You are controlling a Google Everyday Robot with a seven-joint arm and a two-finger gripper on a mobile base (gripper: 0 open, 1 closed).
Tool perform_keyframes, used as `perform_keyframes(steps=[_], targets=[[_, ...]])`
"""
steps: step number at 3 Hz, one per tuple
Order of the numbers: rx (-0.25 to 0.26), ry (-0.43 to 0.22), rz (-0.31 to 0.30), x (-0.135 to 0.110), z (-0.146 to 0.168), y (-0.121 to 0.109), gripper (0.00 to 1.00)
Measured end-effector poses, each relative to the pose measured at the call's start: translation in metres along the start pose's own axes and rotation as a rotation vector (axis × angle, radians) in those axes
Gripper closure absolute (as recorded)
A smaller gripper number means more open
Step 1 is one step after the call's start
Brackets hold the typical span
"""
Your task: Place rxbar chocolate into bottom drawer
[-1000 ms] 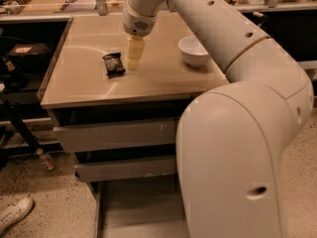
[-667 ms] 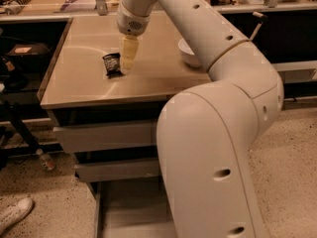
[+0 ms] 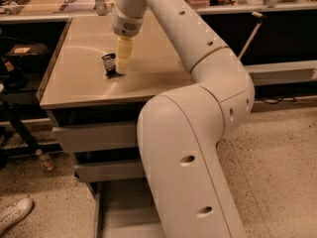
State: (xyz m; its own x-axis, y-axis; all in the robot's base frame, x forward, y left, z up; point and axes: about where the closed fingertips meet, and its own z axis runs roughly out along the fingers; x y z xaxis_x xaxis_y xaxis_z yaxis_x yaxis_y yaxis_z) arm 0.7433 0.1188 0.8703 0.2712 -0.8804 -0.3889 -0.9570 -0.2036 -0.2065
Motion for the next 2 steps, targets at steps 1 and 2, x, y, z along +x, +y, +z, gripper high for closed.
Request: perform_keyframes(steps=[1, 2], targets=[[-0.011, -0.012, -0.003, -0.0030, 0.0092, -0.0050, 0.00], [-0.012, -0.020, -0.006, -0.0057, 0.0161, -0.0108, 0.00]])
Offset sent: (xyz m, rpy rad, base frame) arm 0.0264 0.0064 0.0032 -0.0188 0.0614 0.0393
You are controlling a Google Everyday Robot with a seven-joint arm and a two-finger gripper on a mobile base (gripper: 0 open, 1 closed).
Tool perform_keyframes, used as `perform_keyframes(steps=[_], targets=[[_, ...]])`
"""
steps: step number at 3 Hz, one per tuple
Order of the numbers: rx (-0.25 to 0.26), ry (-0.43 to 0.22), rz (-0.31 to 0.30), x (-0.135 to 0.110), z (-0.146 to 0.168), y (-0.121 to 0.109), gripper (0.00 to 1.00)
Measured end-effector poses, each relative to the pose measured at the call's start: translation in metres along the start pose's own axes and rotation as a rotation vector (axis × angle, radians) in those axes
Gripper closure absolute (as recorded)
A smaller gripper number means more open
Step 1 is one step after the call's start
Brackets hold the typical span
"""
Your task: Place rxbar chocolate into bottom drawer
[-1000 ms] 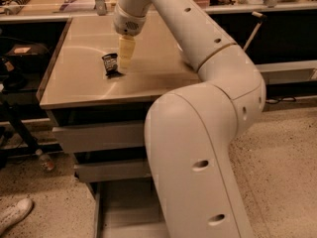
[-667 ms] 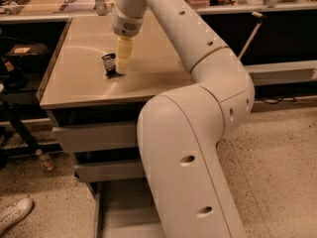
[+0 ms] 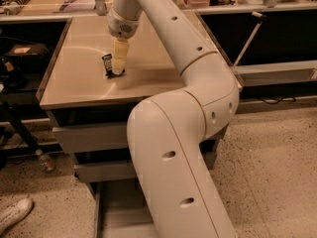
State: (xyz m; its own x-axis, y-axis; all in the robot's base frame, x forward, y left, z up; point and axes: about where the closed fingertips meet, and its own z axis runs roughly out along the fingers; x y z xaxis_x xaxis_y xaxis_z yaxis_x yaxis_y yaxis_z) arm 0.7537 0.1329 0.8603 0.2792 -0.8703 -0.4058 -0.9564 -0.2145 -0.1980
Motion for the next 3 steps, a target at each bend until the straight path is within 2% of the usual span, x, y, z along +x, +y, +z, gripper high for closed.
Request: perform_keyframes(steps=[1, 3], targets=[[-0.016, -0.011, -0.002, -0.002, 0.015, -0.003, 0.00], [-0.030, 0.002, -0.001, 0.011, 0.033, -0.007, 0.00]])
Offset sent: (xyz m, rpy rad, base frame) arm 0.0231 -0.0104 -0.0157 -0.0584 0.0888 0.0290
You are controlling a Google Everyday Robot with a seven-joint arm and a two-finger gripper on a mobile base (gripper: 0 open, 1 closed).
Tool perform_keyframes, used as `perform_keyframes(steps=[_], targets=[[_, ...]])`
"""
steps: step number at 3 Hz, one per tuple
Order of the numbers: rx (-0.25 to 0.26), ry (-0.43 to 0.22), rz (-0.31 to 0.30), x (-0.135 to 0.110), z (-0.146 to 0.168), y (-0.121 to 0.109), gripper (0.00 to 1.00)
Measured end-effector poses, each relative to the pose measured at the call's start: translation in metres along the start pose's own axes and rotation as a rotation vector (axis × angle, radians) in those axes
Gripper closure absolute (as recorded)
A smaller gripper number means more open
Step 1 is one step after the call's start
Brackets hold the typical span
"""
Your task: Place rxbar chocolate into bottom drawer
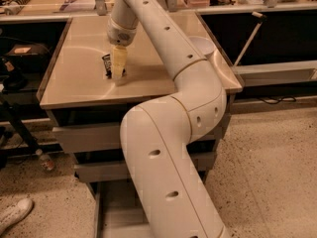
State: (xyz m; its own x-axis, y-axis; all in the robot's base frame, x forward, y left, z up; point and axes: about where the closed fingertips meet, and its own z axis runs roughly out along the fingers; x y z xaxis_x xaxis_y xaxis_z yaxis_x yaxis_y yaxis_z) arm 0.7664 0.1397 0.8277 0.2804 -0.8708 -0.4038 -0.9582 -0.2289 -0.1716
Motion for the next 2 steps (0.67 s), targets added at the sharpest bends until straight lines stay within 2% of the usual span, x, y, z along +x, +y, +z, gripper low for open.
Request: perform_keyframes(steps=[1, 2], targets=[[0.001, 0.014, -0.012, 0.0067, 0.0021, -0.0015, 0.00], [0.001, 0.015, -0.013, 0.0067, 0.0021, -0.0016, 0.19]])
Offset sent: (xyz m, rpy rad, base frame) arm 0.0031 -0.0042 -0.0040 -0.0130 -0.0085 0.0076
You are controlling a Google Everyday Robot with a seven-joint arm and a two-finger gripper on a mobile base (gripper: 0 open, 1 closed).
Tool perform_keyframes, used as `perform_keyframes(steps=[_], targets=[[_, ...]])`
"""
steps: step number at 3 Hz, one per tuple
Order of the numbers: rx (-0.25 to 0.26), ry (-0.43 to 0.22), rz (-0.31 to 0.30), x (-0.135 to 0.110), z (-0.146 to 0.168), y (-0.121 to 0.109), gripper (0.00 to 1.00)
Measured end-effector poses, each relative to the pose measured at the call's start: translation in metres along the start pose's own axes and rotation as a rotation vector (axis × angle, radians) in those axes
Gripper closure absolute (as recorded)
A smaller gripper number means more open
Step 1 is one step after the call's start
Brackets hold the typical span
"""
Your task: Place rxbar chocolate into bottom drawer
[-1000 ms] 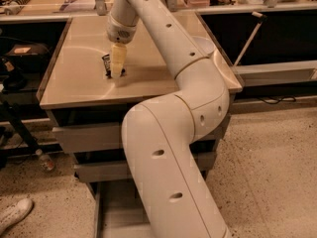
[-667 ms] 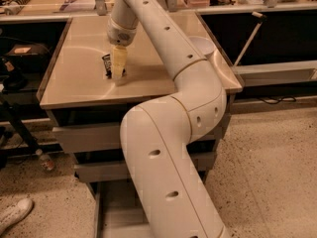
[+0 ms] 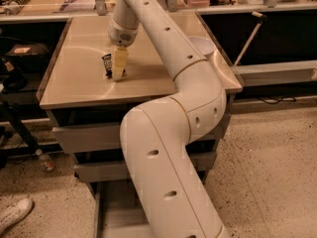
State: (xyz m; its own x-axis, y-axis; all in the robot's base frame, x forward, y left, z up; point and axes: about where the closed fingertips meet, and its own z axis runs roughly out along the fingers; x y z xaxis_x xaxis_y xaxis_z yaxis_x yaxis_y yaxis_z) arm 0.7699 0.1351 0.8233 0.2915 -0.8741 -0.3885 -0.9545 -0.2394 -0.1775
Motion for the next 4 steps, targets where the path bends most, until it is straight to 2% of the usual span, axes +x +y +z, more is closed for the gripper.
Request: perform_keyframes(steps=[3, 4], targets=[[0.000, 0.000, 0.000, 0.0000, 0.0000, 0.0000, 0.89], [0.000, 0.000, 0.000, 0.0000, 0.0000, -0.0001, 1.00]])
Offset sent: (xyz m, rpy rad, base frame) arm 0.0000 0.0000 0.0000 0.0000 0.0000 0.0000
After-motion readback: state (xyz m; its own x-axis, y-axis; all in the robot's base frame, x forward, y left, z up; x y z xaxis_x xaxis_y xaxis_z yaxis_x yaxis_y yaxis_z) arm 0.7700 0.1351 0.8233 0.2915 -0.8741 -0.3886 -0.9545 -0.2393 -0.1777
